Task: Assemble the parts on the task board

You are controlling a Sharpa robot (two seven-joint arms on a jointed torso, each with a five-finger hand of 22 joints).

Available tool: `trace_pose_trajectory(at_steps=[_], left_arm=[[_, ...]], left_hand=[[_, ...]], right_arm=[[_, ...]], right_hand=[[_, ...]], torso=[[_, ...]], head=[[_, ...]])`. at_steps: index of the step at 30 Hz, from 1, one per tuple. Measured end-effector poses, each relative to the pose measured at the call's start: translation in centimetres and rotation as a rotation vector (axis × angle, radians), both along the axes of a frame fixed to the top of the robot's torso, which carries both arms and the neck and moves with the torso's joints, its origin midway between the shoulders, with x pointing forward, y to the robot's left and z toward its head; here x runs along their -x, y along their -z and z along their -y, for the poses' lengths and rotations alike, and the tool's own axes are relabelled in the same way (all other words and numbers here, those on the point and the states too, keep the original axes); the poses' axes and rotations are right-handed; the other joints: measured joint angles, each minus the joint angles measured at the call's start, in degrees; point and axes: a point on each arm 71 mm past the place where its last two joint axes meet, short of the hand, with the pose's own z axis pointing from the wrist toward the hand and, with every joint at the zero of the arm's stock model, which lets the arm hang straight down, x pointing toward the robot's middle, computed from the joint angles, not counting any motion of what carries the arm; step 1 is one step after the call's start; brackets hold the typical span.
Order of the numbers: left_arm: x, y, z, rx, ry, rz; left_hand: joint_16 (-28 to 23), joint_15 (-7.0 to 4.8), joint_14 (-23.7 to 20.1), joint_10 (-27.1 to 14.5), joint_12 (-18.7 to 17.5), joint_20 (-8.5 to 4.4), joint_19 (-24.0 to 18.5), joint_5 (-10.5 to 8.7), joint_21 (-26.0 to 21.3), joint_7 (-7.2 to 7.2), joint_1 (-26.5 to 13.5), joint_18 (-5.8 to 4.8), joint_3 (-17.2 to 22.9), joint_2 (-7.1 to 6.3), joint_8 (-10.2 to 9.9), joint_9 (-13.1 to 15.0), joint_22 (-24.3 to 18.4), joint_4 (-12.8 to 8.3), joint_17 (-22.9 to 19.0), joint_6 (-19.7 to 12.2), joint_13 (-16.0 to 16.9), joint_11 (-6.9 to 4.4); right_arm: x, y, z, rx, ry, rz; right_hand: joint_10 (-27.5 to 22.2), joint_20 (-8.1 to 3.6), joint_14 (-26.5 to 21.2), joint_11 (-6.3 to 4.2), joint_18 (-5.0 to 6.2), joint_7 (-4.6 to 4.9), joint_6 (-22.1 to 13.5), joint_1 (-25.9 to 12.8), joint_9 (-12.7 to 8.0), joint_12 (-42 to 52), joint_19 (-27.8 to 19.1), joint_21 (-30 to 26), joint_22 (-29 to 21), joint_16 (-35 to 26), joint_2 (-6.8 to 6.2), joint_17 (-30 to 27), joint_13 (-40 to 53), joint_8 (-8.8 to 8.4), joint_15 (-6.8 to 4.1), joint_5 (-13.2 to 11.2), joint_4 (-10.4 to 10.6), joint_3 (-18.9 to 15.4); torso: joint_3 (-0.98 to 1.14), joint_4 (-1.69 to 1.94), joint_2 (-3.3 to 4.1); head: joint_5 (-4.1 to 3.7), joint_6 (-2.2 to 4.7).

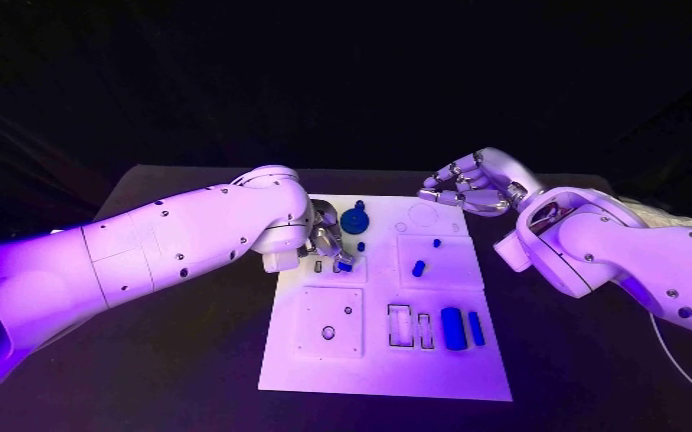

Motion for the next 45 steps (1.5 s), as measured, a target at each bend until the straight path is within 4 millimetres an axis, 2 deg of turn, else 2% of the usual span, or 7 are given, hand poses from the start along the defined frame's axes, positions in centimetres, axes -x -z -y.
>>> trace_pose_trajectory(at_steps=[1,7,20,25,38,40,45], left_arm=[[0.1,0.0,-0.1,0.005,-0.006,0.005],[0.5,-0.2,-0.8,0.042,-0.054,0.042],[1.6,1.2,-1.8,0.049,-0.102,0.111],[1.6,1.3,-1.8,0.034,-0.096,0.135],[1.6,1.3,-1.9,0.008,-0.079,0.156],[1.6,1.3,-1.9,0.005,-0.075,0.156],[1.6,1.3,-1.9,-0.002,-0.065,0.153]], left_hand=[[0.0,0.0,0.0,0.0,0.0,0.0,0.0,-0.01,0.0,0.0,-0.2,-0.01,1.1,-0.19,0.1,0.1,0.0,-0.9,0.0,0.0,0.2,0.0],[0.0,0.0,0.0,0.5,0.7,0.0,0.0,-0.02,0.0,0.02,-0.9,0.0,1.9,-0.34,0.2,0.5,0.0,-1.3,0.0,0.0,0.8,-0.09],[0.0,0.0,0.0,0.9,0.9,0.0,0.0,-0.06,0.0,0.2,-1.6,0.0,2.8,-0.58,0.5,1.0,0.0,-1.5,0.0,0.0,1.1,-0.11],[0.0,0.0,0.0,1.2,1.2,0.0,0.0,-0.07,0.0,0.11,-2.5,-0.01,3.8,-0.73,0.7,1.1,0.0,-2.0,0.0,0.1,1.5,-0.41],[0.0,0.0,0.0,1.5,1.4,0.0,0.0,-0.24,0.2,0.1,-2.8,-0.01,4.1,-0.96,0.8,1.3,0.0,-2.3,0.0,0.3,1.8,-0.28],[0.0,0.0,0.0,1.5,1.4,0.0,0.0,-0.24,0.2,0.17,-2.8,-0.63,4.1,-0.96,0.8,1.3,0.0,-2.3,0.0,0.4,1.9,-0.28],[0.0,0.0,0.0,1.5,1.4,0.0,0.0,-0.24,0.2,-0.02,-3.4,-0.62,4.1,-0.94,0.8,1.4,0.0,-2.3,0.0,0.6,1.8,-0.29]], right_arm=[[0.0,0.0,0.0,0.0,0.0,0.0],[0.0,0.0,0.1,0.001,0.002,0.0],[-0.1,0.1,0.4,0.003,0.008,0.0],[-0.1,0.1,0.4,0.003,0.009,0.0],[0.0,0.1,0.4,0.003,0.008,0.0],[0.0,0.1,0.4,0.003,0.007,0.0],[0.0,0.1,0.4,0.003,0.006,0.0]], right_hand=[[0.0,0.0,0.0,0.0,0.0,0.14,-0.1,0.0,0.0,0.0,0.0,0.0,0.0,0.0,0.0,0.0,0.2,-0.13,0.0,0.2,0.0,0.0],[0.0,0.0,0.0,0.0,0.0,0.19,-0.2,0.0,0.0,0.0,0.0,0.0,0.0,0.0,0.0,0.0,0.3,-0.13,0.0,0.2,0.0,0.0],[0.0,0.0,0.0,0.0,0.0,-0.01,-0.4,0.0,0.0,0.0,0.0,-0.2,0.0,-0.2,0.0,0.0,0.7,-0.13,0.0,0.2,0.2,-0.2],[0.0,0.0,0.0,-0.01,0.0,-0.01,-0.4,0.0,0.0,0.0,0.0,-0.2,0.0,-0.2,0.0,0.0,0.7,-0.13,0.0,0.2,0.2,-0.2],[0.0,0.0,0.0,-0.01,0.0,-0.01,-0.4,0.0,0.1,0.0,0.0,-0.2,0.0,-0.2,-0.01,0.0,0.8,-0.13,0.0,0.2,0.2,-0.2],[0.0,0.0,0.0,-0.01,0.0,-0.01,-0.4,0.0,0.1,0.0,0.0,-0.2,0.0,-0.2,-0.01,0.0,0.8,-0.13,0.0,0.2,0.2,-0.2],[0.0,0.0,0.0,-0.01,0.0,-0.01,-0.4,0.0,0.1,0.0,0.0,-0.2,0.0,-0.2,-0.01,0.0,0.8,-0.13,0.0,0.2,0.2,-0.2]], torso=[[0.01,0.01,0.0],[0.11,0.11,0.01],[0.25,0.27,0.02],[0.24,0.22,0.04],[0.23,0.26,0.09],[0.23,0.26,0.09],[0.22,0.26,0.09]], head=[[0.03,0.03],[0.11,0.21],[0.41,0.16],[0.47,0.18],[0.32,0.05],[0.31,0.03],[0.26,0.0]])
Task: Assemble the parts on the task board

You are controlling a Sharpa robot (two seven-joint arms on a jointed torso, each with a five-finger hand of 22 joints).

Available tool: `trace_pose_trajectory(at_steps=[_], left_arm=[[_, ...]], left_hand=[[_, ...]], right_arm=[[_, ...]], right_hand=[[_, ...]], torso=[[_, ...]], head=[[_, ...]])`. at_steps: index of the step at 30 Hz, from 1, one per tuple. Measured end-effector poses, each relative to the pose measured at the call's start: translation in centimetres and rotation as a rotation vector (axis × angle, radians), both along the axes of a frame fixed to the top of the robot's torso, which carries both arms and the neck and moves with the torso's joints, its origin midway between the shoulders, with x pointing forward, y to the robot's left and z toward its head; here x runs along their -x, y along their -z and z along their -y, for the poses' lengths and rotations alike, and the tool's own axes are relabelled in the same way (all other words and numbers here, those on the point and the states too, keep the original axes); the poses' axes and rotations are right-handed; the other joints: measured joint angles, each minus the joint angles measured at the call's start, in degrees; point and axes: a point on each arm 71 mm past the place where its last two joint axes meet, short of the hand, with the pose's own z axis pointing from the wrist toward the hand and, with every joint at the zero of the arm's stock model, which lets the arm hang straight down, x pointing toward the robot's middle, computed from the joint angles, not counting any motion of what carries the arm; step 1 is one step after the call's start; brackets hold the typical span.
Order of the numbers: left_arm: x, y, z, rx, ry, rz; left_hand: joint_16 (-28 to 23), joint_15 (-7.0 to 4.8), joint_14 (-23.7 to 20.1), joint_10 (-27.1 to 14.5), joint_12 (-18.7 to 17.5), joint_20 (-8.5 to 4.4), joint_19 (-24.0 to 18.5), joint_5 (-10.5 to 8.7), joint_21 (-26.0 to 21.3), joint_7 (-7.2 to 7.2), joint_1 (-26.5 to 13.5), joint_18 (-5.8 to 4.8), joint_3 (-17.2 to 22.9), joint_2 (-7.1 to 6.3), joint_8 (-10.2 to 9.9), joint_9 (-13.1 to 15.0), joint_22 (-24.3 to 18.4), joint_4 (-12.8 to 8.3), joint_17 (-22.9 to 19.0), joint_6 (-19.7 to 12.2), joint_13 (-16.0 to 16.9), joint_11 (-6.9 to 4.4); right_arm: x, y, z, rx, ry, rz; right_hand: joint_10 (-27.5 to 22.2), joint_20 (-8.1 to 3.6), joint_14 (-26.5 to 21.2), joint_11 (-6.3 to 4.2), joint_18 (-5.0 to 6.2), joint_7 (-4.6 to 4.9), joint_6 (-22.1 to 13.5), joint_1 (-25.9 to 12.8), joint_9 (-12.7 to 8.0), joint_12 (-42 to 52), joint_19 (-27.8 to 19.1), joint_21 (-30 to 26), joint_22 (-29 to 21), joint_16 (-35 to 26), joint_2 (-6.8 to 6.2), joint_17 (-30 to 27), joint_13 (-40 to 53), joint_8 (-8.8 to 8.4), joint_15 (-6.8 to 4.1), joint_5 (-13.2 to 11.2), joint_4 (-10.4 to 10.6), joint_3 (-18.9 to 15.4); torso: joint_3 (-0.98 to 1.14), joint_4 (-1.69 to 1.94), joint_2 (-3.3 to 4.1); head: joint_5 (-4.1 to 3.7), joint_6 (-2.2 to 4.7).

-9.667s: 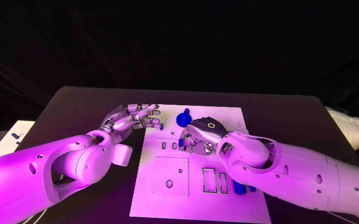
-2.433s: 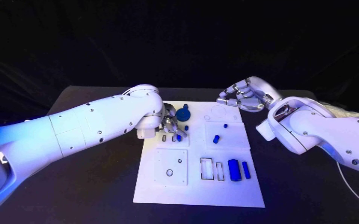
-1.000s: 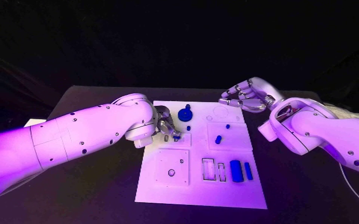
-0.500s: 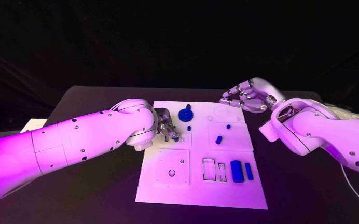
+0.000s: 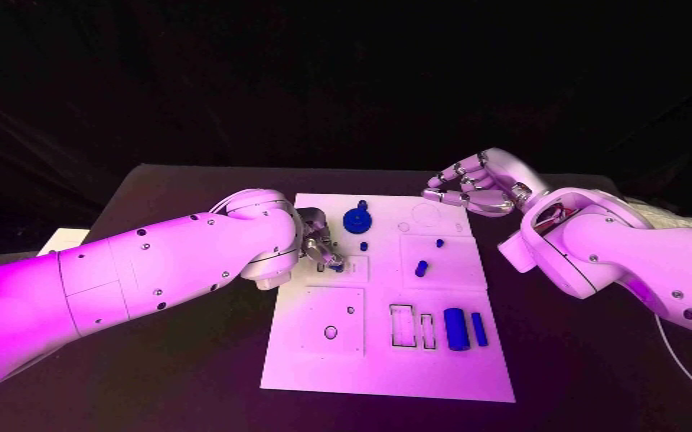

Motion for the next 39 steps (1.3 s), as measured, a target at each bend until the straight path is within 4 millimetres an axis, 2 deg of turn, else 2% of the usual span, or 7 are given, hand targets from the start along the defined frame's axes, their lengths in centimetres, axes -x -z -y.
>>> trace_pose_trajectory(at_steps=[20,21,25,32,39], left_arm=[[-0.14,0.01,0.38,-0.023,0.025,-0.01],[-0.16,0.02,0.4,-0.024,0.026,-0.01],[-0.28,0.05,0.53,-0.026,0.027,-0.013],[-0.65,0.11,0.82,-0.034,0.028,-0.019],[-0.94,0.12,0.99,-0.043,0.032,-0.027]], left_hand=[[0.0,0.0,0.0,0.2,0.2,0.0,0.0,-0.22,0.2,0.1,-0.6,0.01,0.8,-0.3,0.3,0.3,0.0,-0.8,0.0,0.3,0.0,-0.25],[0.0,0.0,0.0,0.3,0.2,0.0,0.0,-0.22,0.2,0.1,-0.9,0.01,0.9,0.02,0.4,0.3,0.0,-0.7,0.0,0.3,-0.2,-0.34],[0.0,0.0,0.0,0.9,0.9,0.0,0.0,-0.27,0.2,-0.21,-2.7,0.02,2.0,0.24,0.7,0.6,0.0,-1.6,0.0,0.8,0.6,-0.85],[0.0,-0.44,0.0,1.4,1.3,-0.21,-0.2,-0.33,0.2,-0.52,-6.2,0.06,4.8,0.21,1.2,1.2,0.0,-4.3,0.0,1.8,1.3,-1.16],[0.0,-0.67,-0.2,1.7,1.6,-0.62,-0.2,-0.44,0.2,-1.02,-8.3,0.11,5.6,0.72,1.1,1.3,0.0,-5.1,0.0,2.9,1.6,-1.26]], right_arm=[[0.07,-0.01,-0.04,0.0,-0.005,-0.001],[0.08,-0.01,-0.04,0.0,-0.005,-0.001],[0.11,-0.02,-0.06,0.0,-0.006,-0.001],[0.2,-0.06,-0.2,-0.002,-0.011,-0.001],[0.29,-0.09,-0.3,-0.003,-0.014,-0.001]], right_hand=[[0.0,0.0,0.0,0.01,0.0,0.0,0.0,0.0,0.0,0.0,0.0,0.0,0.0,0.0,0.0,0.0,0.0,0.0,0.0,0.0,0.0,0.0],[0.0,0.0,0.0,0.01,0.0,0.0,0.0,0.0,0.0,0.0,0.0,0.0,0.0,0.0,0.0,0.0,0.0,0.0,0.0,0.0,0.0,0.0],[0.0,0.0,0.0,0.01,0.0,0.0,0.0,0.0,0.0,0.0,0.0,0.0,0.0,0.0,0.0,0.0,0.0,0.0,0.0,0.0,0.0,0.0],[0.0,0.0,0.0,0.01,0.0,0.0,0.0,0.0,0.0,0.0,0.0,0.0,0.0,0.0,0.0,0.0,0.0,0.0,0.0,0.0,0.0,0.0],[0.0,0.0,0.0,0.01,0.0,0.0,0.0,0.0,0.1,0.0,0.0,0.0,0.0,0.0,0.0,0.0,0.0,0.0,0.0,0.0,-0.2,-0.2]], torso=[[0.0,-0.02,0.0],[0.01,-0.01,-0.01],[0.04,0.0,-0.02],[0.07,-0.03,-0.01],[0.08,-0.06,-0.01]], head=[[-0.06,-0.24],[-0.06,-0.26],[-0.08,-0.31],[-0.04,-0.41],[-0.04,-0.57]])
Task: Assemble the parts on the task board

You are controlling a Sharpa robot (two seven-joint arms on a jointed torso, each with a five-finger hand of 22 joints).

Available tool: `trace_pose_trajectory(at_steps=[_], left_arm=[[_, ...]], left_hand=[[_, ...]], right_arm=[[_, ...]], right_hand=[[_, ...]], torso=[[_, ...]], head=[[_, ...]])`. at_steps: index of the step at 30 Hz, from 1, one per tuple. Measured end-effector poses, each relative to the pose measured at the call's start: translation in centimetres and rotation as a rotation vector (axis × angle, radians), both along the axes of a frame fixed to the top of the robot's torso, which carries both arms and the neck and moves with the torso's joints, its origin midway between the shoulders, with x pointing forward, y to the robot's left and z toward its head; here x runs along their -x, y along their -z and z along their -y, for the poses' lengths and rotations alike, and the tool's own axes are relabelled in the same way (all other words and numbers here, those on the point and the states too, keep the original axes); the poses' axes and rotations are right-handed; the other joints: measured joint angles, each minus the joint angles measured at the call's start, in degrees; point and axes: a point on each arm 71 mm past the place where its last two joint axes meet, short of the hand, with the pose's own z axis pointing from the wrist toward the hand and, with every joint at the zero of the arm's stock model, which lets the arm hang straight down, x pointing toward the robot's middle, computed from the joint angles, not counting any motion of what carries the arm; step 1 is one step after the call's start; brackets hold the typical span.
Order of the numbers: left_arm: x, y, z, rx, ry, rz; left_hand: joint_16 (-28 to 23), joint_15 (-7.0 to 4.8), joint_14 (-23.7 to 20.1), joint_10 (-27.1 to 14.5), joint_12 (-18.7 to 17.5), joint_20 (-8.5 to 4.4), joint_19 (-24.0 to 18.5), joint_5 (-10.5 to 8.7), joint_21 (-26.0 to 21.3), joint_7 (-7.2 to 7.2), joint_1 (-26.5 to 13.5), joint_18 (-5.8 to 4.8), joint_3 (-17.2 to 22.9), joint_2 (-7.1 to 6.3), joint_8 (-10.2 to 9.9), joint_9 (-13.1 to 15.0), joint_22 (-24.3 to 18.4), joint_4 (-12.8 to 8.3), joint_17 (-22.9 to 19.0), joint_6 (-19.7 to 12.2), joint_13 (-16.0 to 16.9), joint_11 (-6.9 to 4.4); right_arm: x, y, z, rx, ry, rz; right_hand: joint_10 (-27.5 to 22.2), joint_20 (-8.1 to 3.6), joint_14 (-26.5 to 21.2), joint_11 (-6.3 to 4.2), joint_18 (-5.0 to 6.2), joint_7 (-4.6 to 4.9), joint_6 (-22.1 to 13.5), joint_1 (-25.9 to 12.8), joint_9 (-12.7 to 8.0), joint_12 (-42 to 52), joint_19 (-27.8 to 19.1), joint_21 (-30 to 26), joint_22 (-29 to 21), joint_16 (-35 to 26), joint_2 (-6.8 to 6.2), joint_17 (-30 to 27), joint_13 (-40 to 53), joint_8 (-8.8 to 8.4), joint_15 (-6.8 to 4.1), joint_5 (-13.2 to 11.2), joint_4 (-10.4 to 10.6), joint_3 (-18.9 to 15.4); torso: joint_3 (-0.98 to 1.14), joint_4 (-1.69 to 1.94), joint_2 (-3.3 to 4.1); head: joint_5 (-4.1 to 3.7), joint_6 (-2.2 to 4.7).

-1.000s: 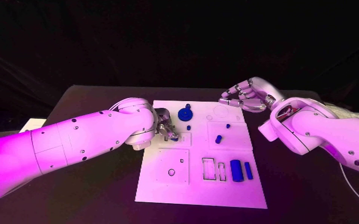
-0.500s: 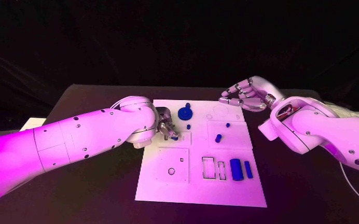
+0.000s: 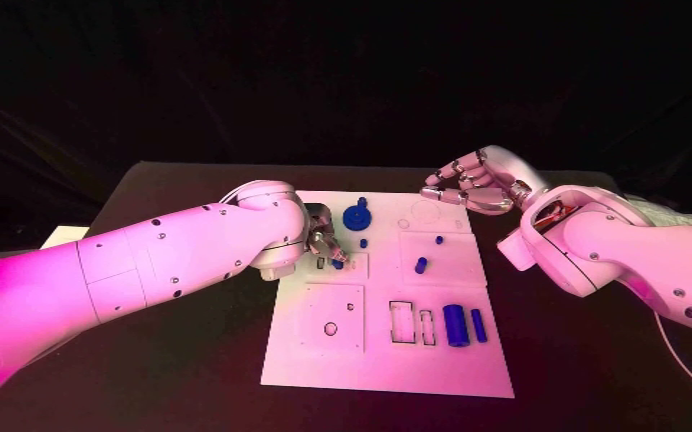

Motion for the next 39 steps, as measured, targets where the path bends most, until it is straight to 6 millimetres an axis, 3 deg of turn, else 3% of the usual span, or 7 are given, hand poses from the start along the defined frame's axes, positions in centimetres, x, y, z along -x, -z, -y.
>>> trace_pose_trajectory(at_steps=[24,39], left_arm=[[-0.4,0.16,-0.09,-0.022,0.009,-0.008],[-0.54,0.25,-0.27,-0.032,0.008,-0.004]], left_hand=[[0.0,-0.59,0.2,0.7,0.9,-0.41,0.0,0.0,0.0,-2.15,-4.1,0.02,-5.1,-0.56,0.2,0.8,0.0,1.5,0.0,3.2,1.1,-0.72],[0.0,-0.59,0.2,0.9,1.1,-0.61,0.2,0.01,0.0,-2.15,-6.3,0.03,-11.4,-0.2,0.6,1.4,0.0,4.1,0.0,3.8,1.5,-0.9]], right_arm=[[0.21,-0.17,0.02,-0.003,-0.008,0.009],[0.24,-0.2,0.06,-0.004,-0.008,0.012]], right_hand=[[-0.2,0.0,0.0,-0.2,0.0,0.0,0.0,0.0,0.0,-0.5,0.0,-0.4,0.0,-0.4,0.0,0.0,-0.1,0.0,0.0,0.0,0.0,0.0],[-0.3,0.0,0.0,-0.11,0.0,0.18,-0.2,0.0,0.1,-1.0,0.0,-0.7,0.0,-0.9,0.0,0.0,-0.1,0.0,0.0,0.0,0.0,0.0]], torso=[[-0.07,0.09,-0.02],[-0.07,0.09,-0.02]], head=[[-0.01,-0.21],[-0.04,-0.12]])
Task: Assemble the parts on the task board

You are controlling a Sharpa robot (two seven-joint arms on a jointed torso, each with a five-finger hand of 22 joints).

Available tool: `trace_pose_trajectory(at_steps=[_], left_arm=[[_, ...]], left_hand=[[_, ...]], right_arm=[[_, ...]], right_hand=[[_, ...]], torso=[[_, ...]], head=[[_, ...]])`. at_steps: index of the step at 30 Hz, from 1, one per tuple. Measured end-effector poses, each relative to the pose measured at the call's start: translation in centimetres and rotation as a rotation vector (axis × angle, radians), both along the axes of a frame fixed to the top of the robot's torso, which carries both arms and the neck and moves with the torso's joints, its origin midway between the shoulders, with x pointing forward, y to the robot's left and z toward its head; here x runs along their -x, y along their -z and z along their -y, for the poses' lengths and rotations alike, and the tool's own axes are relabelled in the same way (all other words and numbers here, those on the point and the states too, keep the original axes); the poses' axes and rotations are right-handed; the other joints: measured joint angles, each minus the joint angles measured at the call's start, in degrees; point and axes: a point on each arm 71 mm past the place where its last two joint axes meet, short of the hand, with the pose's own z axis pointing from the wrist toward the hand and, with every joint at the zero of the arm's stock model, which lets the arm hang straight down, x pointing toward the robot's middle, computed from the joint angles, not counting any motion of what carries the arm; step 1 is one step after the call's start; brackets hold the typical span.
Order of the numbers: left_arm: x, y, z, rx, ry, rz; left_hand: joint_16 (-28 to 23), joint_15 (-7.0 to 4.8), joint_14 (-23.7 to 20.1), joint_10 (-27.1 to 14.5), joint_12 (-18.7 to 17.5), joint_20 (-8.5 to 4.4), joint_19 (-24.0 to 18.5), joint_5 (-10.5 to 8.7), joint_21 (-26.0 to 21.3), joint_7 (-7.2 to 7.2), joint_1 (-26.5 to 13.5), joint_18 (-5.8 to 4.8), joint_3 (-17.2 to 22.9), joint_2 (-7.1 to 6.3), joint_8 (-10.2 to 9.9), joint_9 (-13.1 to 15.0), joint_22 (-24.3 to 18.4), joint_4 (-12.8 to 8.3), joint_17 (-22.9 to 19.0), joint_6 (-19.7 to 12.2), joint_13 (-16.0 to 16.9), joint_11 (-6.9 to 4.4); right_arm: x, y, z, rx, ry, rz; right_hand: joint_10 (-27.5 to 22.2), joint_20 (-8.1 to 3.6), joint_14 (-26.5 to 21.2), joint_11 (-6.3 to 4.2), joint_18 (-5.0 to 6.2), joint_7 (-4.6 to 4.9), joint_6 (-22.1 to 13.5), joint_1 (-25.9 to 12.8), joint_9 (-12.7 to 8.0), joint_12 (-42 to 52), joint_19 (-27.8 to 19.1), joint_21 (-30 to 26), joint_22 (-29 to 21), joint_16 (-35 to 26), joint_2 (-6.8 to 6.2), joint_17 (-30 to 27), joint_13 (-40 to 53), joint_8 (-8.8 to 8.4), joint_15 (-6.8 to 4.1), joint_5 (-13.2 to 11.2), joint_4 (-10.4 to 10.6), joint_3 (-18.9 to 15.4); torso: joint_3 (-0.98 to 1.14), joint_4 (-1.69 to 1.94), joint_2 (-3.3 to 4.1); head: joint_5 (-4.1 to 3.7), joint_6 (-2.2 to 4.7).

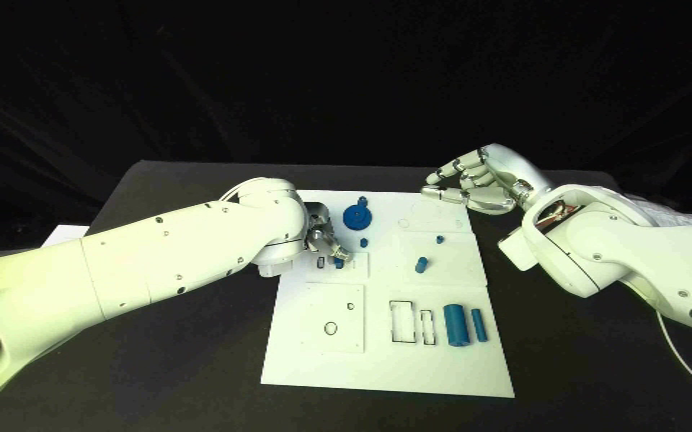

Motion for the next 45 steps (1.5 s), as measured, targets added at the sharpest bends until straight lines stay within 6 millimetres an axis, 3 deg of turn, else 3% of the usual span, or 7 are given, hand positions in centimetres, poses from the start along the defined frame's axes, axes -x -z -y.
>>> trace_pose_trajectory(at_steps=[16,18,22,27,31,37,45], left_arm=[[0.4,0.0,-0.6,0.004,0.001,-0.002],[0.5,0.0,-0.8,0.006,-0.001,-0.003],[0.6,-0.4,-1.0,0.016,-0.003,0.003],[0.7,-1.4,-1.1,0.043,-0.009,0.018],[0.5,-2.5,-1.6,0.083,-0.034,0.019],[-0.3,-4.0,-2.7,0.14,-0.085,0.001],[-2.5,-4.8,-4.6,0.125,-0.146,-0.006]], left_hand=[[0.0,-0.35,-0.1,0.2,0.2,-0.2,-0.2,-0.03,0.0,0.07,-1.8,0.01,-10.2,1.08,0.8,0.9,0.0,3.0,0.0,0.1,0.3,-0.2],[0.0,-0.41,0.0,0.2,0.2,-0.2,-0.2,-1.08,0.0,0.08,-2.5,0.01,-11.8,1.78,0.9,1.0,0.0,3.0,0.0,0.1,0.3,-0.2],[0.0,-0.41,0.0,0.2,0.2,-0.2,-0.2,-5.68,0.0,0.08,-3.4,0.01,-15.6,2.65,0.9,1.1,0.0,3.1,0.0,0.1,0.3,-0.2],[0.0,-0.41,0.0,0.2,0.0,-0.2,-0.2,-6.48,0.0,0.09,-3.3,0.01,-17.4,3.14,0.9,1.2,0.0,3.1,0.0,0.0,-0.3,-0.2],[0.0,-0.41,0.0,-1.1,-1.6,-0.2,-0.2,-6.48,-0.1,0.91,-2.7,0.01,-20.3,3.77,-0.7,0.4,0.0,3.1,0.0,-2.2,-1.7,0.42],[0.0,0.06,0.0,-2.2,-2.8,-0.04,0.0,-6.87,-0.7,1.62,-1.3,0.0,-23.4,4.41,-2.2,-1.2,0.0,3.2,0.0,-2.9,-3.2,1.12],[0.0,0.68,-0.1,-3.1,-3.9,0.66,-0.2,-6.44,-1.2,2.49,5.8,0.01,-23.7,5.87,-5.3,-4.0,0.0,3.0,0.0,-3.8,-4.3,2.0]], right_arm=[[-0.1,0.0,0.2,0.0,0.004,0.001],[-0.1,0.0,0.2,0.001,0.005,0.001],[-0.2,0.0,0.3,0.002,0.008,0.001],[-0.2,0.1,0.4,0.003,0.011,0.001],[-0.3,0.1,0.5,0.004,0.014,0.0],[-0.4,0.2,0.5,0.004,0.016,0.0],[-0.5,0.3,0.5,0.005,0.017,-0.002]], right_hand=[[-0.2,0.0,0.0,-0.17,0.01,0.0,0.0,0.0,0.1,-0.5,0.0,-0.2,0.0,-0.2,0.0,0.0,0.0,-0.23,0.0,0.0,0.0,0.0],[-0.2,0.0,0.0,-0.2,0.0,0.0,0.0,0.0,0.1,-0.5,0.0,-0.2,0.0,-0.2,0.0,0.0,0.0,-0.23,0.0,0.0,0.0,0.0],[-0.2,0.0,0.0,-0.2,0.01,0.0,0.0,0.0,0.1,-0.5,0.0,-0.2,0.0,-0.2,0.0,0.0,0.0,-0.23,0.0,0.0,0.0,0.0],[-0.2,0.0,0.0,-0.2,0.0,0.0,0.0,0.0,0.1,-0.5,0.0,-0.2,0.0,-0.2,0.0,0.0,0.0,-0.23,0.0,0.0,0.0,0.0],[-0.3,0.0,0.0,-0.16,0.0,0.0,0.0,0.0,0.1,-0.5,0.0,-0.2,0.0,-0.2,0.0,0.0,0.0,-0.23,0.0,0.0,0.2,-0.2],[-0.3,0.0,0.0,-0.11,0.0,0.0,0.0,0.0,0.1,-0.5,0.0,-0.2,0.0,-0.2,0.0,0.0,0.0,-0.23,0.0,0.0,0.2,-0.2],[-0.3,0.0,0.0,-0.11,0.0,0.0,0.0,0.0,0.2,-0.4,0.0,-0.2,0.0,-0.2,0.0,0.0,0.0,-0.23,0.0,0.2,0.2,-0.2]], torso=[[-0.02,0.01,-0.01],[-0.03,0.02,-0.01],[-0.02,0.03,-0.03],[-0.02,0.04,-0.04],[-0.01,0.04,-0.04],[0.06,0.04,0.0],[0.07,0.05,0.06]], head=[[0.05,0.26],[0.02,0.34],[0.02,0.44],[0.16,0.61],[0.26,0.75],[0.36,0.92],[0.3,0.95]])
